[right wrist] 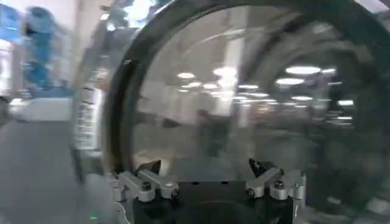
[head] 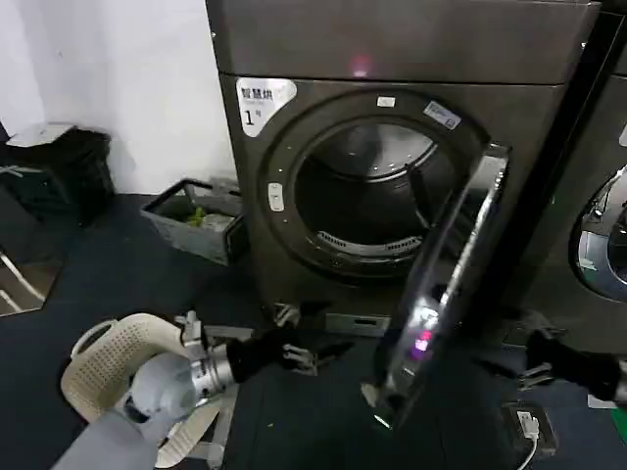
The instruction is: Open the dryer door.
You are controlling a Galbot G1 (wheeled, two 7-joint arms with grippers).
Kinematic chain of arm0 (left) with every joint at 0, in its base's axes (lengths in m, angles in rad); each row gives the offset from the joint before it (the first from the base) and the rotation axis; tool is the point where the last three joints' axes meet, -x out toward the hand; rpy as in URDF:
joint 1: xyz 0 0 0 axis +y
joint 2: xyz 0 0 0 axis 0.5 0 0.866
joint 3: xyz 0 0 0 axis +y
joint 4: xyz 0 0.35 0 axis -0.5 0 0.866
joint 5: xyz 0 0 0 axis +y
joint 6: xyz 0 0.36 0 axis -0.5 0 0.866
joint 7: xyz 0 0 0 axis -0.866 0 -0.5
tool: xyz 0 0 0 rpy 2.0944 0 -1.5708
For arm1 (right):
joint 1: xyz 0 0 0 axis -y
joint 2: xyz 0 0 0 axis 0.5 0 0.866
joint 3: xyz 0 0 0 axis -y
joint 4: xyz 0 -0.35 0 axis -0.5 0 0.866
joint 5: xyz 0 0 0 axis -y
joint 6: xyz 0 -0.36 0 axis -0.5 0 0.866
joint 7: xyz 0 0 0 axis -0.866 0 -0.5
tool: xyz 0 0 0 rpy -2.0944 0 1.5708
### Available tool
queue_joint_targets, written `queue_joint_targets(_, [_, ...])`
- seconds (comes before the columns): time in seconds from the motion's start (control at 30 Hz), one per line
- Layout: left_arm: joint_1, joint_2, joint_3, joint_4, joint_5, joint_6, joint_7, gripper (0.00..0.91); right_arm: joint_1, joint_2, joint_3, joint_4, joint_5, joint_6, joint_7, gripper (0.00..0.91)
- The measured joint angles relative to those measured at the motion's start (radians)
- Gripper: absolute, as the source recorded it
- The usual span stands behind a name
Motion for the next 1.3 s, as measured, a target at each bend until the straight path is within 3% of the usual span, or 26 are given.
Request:
queue_joint_targets(0.33, [-0.108,-0.024,0.144,0.034,0.003,-0.023,0.0,0.907,-0.066,0.023,0.213,0.006,0.031,-0.005,0.212,0.907])
queue_joint_targets(0.67, [-0.212,-0.074,0.285,0.074,0.012,-0.035,-0.006,0.907,-0.141,0.058,0.391,0.041,0.054,0.02,0.563,0.907])
queue_joint_targets(1.07, [-0.308,-0.157,0.437,0.126,0.039,-0.042,-0.013,0.907,-0.267,0.096,0.57,0.112,0.051,-0.079,0.947,0.907])
queue_joint_targets(1.3, [-0.364,-0.213,0.512,0.174,0.033,-0.055,-0.046,0.907,-0.322,0.125,0.644,0.137,-0.024,-0.159,1.049,0.907])
